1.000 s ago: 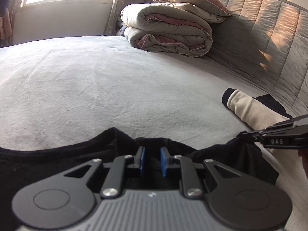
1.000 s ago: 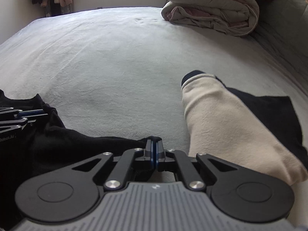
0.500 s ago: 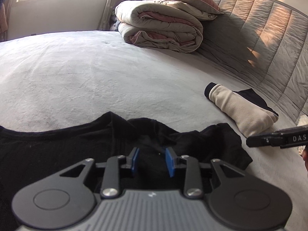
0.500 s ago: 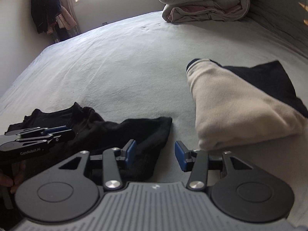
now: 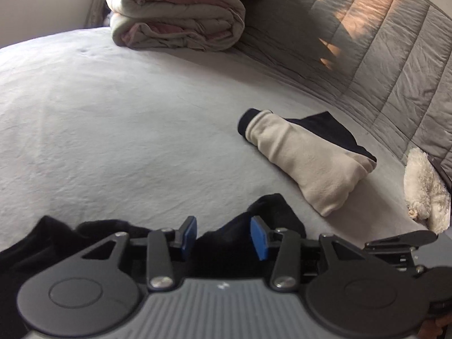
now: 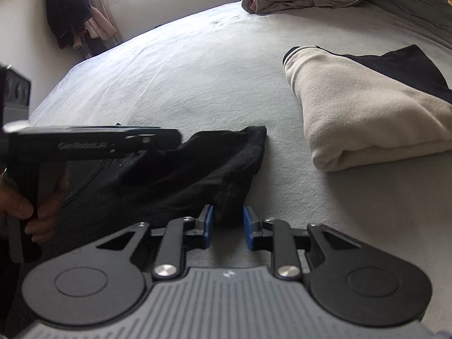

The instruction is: Fold clothes

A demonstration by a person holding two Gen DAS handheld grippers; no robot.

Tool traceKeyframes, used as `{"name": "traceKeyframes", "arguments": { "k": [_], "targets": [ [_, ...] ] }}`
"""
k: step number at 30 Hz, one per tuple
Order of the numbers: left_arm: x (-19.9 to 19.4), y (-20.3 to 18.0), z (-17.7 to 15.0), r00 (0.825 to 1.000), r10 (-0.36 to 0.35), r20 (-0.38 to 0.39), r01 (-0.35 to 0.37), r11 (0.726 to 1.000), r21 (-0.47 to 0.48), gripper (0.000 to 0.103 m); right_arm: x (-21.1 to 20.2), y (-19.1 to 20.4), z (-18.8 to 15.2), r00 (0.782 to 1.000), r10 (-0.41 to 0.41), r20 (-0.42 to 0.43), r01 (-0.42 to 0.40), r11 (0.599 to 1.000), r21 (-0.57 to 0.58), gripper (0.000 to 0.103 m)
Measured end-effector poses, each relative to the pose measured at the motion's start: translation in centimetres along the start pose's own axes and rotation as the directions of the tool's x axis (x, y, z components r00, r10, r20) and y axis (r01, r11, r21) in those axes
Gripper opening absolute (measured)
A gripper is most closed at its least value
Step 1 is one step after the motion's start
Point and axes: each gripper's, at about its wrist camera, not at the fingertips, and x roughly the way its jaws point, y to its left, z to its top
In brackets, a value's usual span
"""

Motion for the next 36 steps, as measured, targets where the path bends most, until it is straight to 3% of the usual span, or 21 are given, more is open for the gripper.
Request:
{"name": "traceKeyframes", "arguments": {
  "k": [1,2,3,4,5,8,12,16,19,21,23,28,36],
  "targets": [
    [0.9,-0.6,0.2,1.000,0.002,-0.021,-0.001,1.000,0.016,0.042,-0.2,-0.1,0.0,1.000,-0.003,0.000,0.003,1.000,-0.007,0.009],
    [1.6,-1.3,0.4,0.999,0.011,-0.037,-0.010,0.999,0.037,0.038,-0.3,-0.1,0.0,1.000,-0.006,-0.001,0.006,1.000,-0.014,0.006],
    [2.2,-1.9,0.5,0.999,0.018,-0.046,-0.016,0.998,0.056,0.027,-0.5,-0.2,0.0,1.000,-0.010,-0.001,0.010,1.000,-0.020,0.006],
    [2.5,-2.4,0.5,0.999,0.022,-0.047,-0.018,0.997,0.074,0.003,-0.6,-0.3,0.0,1.000,-0.013,-0.001,0.013,1.000,-0.027,0.005],
    [2.5,-2.8,0.4,0.999,0.018,-0.031,-0.015,0.996,0.082,0.001,-0.8,-0.3,0.0,1.000,-0.016,-0.001,0.016,0.999,-0.034,0.005],
    [1.5,-3.2,0.2,0.996,-0.016,0.091,0.011,0.998,0.061,0.001,-1.3,-0.5,-0.1,1.000,-0.025,-0.002,0.025,0.998,-0.054,0.005],
    [1.8,-3.2,-0.3,0.982,0.021,0.186,-0.027,0.999,0.029,0.001,-1.5,-1.1,-0.2,0.999,-0.054,-0.002,0.054,0.997,-0.064,0.005],
    [4.0,-3.0,-1.1,0.987,0.070,0.143,-0.074,0.997,0.024,0.001,0.6,-0.8,-1.1,0.997,-0.074,-0.012,0.072,0.993,-0.095,0.006],
    [4.0,-3.2,-1.1,0.986,0.087,0.142,-0.091,0.996,0.017,0.003,0.8,-0.4,-1.2,0.997,-0.081,0.009,0.082,0.991,-0.109,0.014],
    [3.0,-3.3,-0.9,0.987,0.100,0.129,-0.101,0.995,0.002,0.011,0.3,-0.4,-1.2,0.998,-0.064,0.000,0.063,0.995,-0.083,0.022],
    [1.7,-3.4,-0.9,0.987,0.109,0.119,-0.108,0.994,-0.013,0.039,-0.5,-0.5,-1.5,0.999,-0.032,-0.016,0.031,0.998,-0.053,0.048],
    [-2.9,-3.0,-2.4,0.989,0.110,0.096,-0.107,0.994,-0.034,0.042,-2.6,-0.5,-3.3,0.997,0.057,-0.061,-0.055,0.998,0.035,0.048],
    [-8.6,-5.1,-5.9,0.993,0.108,-0.043,-0.109,0.994,-0.011,0.041,-6.6,2.2,-8.0,0.974,0.196,-0.110,-0.185,0.977,0.106,0.048]
  ]
}}
